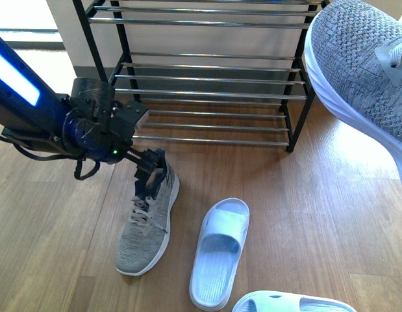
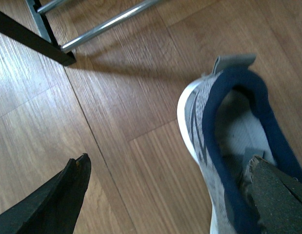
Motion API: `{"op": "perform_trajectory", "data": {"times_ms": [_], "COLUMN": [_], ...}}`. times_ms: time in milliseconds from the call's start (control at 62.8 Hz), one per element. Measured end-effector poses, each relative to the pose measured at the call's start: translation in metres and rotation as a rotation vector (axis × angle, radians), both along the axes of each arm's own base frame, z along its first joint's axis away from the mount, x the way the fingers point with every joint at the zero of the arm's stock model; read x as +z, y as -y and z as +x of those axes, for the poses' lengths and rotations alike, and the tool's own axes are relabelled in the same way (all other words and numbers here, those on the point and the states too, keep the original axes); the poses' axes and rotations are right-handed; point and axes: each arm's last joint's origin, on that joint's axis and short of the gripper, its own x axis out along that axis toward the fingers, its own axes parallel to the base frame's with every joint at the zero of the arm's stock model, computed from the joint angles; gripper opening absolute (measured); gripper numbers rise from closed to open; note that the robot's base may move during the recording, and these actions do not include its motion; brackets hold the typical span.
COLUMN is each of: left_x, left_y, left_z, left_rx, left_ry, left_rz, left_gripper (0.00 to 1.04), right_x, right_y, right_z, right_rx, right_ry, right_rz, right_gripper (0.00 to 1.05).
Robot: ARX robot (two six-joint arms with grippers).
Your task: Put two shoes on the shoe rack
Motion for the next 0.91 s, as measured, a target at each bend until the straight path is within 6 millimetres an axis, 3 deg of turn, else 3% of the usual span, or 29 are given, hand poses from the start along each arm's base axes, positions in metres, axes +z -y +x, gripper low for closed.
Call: {"op": "perform_trajectory", "data": {"times_ms": [350,573,908], "left_x": [-0.041,-0.049,-0.056], "left_y": [0.008,0.015,0.018], "left_z": [0.01,0.01,0.004], "left_rx": [0.082,0.105,0.165], "left_ry": [-0.058,-0.065,-0.072], "left_rz": [-0.02,-0.008,0.028], "left_gripper": [0.95,0.63,0.02], "right_x": [0.0,0.0,0.0], "right_y": [0.0,0.0,0.0], "right_z": [0.0,0.0,0.0], "right_rx": [0.0,0.0,0.0], "right_ry": [0.0,0.0,0.0], "right_rz": [0.0,0.0,0.0], "right_gripper": [0.01,0.01,0.01]}}
